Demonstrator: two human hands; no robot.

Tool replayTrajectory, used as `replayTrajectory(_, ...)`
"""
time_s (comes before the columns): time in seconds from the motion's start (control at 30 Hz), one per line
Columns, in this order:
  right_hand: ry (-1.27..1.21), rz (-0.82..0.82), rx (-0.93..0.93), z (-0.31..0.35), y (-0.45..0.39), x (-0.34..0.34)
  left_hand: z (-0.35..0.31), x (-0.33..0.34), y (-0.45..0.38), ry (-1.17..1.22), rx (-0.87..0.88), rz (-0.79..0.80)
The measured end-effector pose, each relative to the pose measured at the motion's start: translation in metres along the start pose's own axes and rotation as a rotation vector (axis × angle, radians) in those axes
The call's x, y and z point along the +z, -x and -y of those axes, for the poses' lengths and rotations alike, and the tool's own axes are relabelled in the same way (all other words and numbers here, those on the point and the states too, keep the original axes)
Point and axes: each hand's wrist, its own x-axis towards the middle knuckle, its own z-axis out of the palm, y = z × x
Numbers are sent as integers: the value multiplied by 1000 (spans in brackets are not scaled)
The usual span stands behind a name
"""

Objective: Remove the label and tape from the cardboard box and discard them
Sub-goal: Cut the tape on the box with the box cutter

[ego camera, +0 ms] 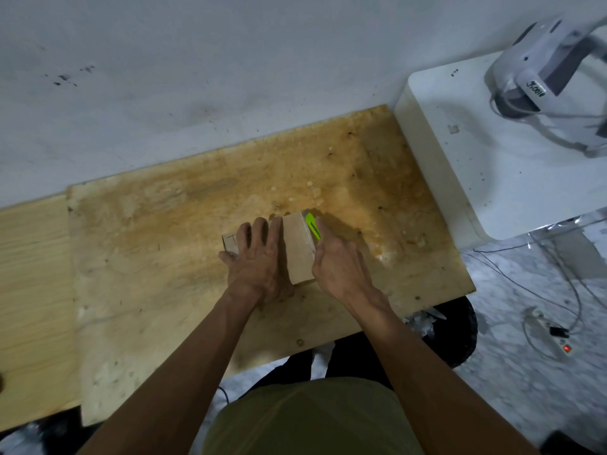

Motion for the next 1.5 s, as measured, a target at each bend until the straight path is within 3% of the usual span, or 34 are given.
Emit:
replayTrajectory(0.4, 127, 60, 5, 7, 3, -4, 3, 4, 0, -22, 11, -33)
replayTrajectory(1.5, 119, 54, 6, -5, 45, 1, 1, 1, 2, 20, 7, -21)
